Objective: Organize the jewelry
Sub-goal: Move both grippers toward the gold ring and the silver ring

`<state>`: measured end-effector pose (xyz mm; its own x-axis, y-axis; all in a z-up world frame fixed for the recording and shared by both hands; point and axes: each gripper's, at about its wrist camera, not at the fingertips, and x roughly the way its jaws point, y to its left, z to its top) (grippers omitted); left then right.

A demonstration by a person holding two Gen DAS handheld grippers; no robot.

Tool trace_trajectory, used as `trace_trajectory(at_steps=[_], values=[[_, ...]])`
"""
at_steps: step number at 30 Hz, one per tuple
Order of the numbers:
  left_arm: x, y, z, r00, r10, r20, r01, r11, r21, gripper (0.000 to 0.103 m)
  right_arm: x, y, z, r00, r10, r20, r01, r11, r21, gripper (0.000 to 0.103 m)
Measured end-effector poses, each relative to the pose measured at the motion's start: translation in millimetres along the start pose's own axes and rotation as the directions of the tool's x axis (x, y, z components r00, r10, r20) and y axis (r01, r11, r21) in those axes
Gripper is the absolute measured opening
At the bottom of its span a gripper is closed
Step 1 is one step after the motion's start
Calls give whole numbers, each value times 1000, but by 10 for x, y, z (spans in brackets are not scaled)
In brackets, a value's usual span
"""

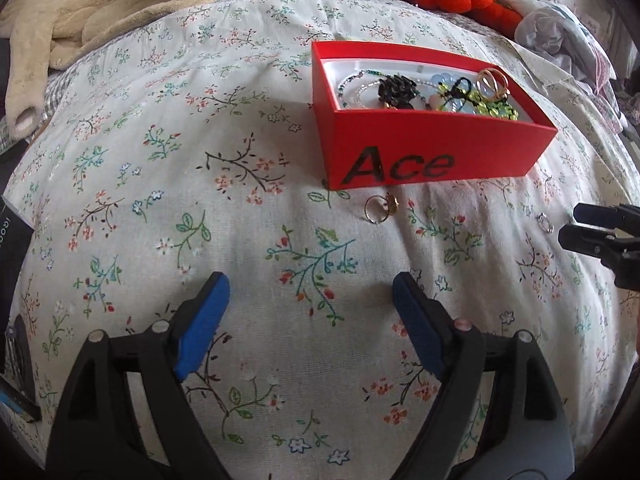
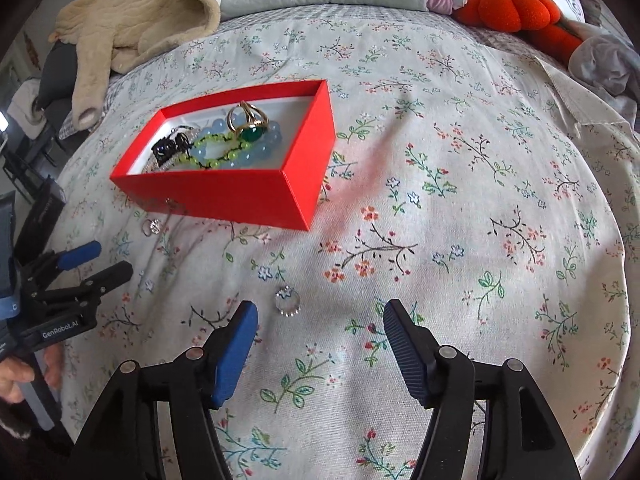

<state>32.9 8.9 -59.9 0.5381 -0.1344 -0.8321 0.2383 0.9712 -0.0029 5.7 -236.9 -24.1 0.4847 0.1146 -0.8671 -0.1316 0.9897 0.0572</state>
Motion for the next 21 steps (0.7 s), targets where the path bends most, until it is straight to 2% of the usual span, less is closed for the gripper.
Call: trace_trajectory(at_steps=[3, 9, 15, 21], values=[[8, -82, -45, 1000, 12, 22, -13, 999, 43, 92, 40, -4, -94, 1000, -5, 14, 6, 1000, -19, 69], [52, -106, -80, 999, 31, 33, -32, 999, 30, 101, 88, 134, -230, 995, -43, 87, 52, 994, -100, 82], [78, -121, -75, 999, 37, 31, -37, 999, 13, 102, 138, 124, -195, 995, -39, 95, 47, 996, -79, 87], [99, -117, -69, 999, 38, 25, -38, 999, -3, 103, 168, 134, -158, 993, -47, 111, 55, 996, -72, 86]])
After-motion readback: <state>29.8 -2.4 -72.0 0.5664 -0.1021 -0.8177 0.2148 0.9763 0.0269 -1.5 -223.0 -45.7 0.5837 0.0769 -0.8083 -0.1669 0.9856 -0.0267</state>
